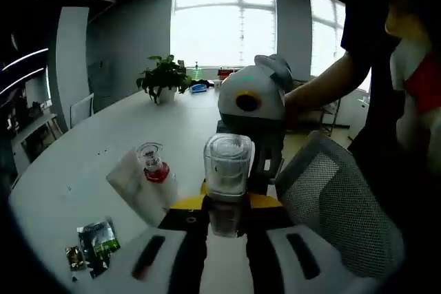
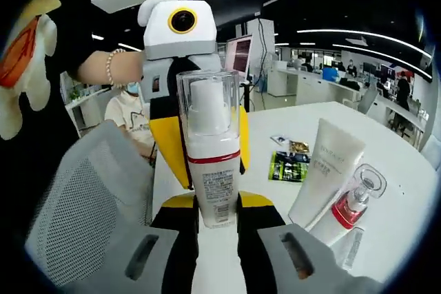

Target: Arrange the skincare products in the storage area until every visible bottle or jar stands upright without overlapping.

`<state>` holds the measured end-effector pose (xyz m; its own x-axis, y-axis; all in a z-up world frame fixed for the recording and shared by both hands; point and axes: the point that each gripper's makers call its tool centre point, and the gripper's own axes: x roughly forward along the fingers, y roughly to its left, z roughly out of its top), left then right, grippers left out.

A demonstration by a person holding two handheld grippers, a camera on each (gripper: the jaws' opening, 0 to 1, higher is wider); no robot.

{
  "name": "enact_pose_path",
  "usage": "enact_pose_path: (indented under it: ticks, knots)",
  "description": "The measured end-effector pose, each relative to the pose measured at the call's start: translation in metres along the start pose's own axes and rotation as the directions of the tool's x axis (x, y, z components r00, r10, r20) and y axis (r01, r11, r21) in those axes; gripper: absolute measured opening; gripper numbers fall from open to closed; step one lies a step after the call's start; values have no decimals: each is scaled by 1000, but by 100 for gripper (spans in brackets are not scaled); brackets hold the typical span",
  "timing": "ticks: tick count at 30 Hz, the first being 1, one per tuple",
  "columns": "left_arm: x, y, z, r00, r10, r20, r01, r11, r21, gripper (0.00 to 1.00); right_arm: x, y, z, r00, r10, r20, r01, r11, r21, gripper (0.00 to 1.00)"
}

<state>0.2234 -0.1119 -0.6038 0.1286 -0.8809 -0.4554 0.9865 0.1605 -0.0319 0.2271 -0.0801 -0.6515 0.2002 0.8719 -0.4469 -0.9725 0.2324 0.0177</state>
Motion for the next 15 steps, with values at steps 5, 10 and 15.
enact_pose_path:
  ticks: [5,10,15]
  knots:
    - [17,6,-23,1000,-9,-27,9,1000,-6,16,10,-7,-27,999,-9,-34,9,1000,5,20]
    - [31,12,-41,999,2,-46,-2,1000,-7,16,18,-15,-49,998,-21,-63,20,1000,-7,20]
    - [43,18,-53,998,2,-59,-3,1000,-15,16,22,-22,-63,996,-28,-85,28,1000,-4,20]
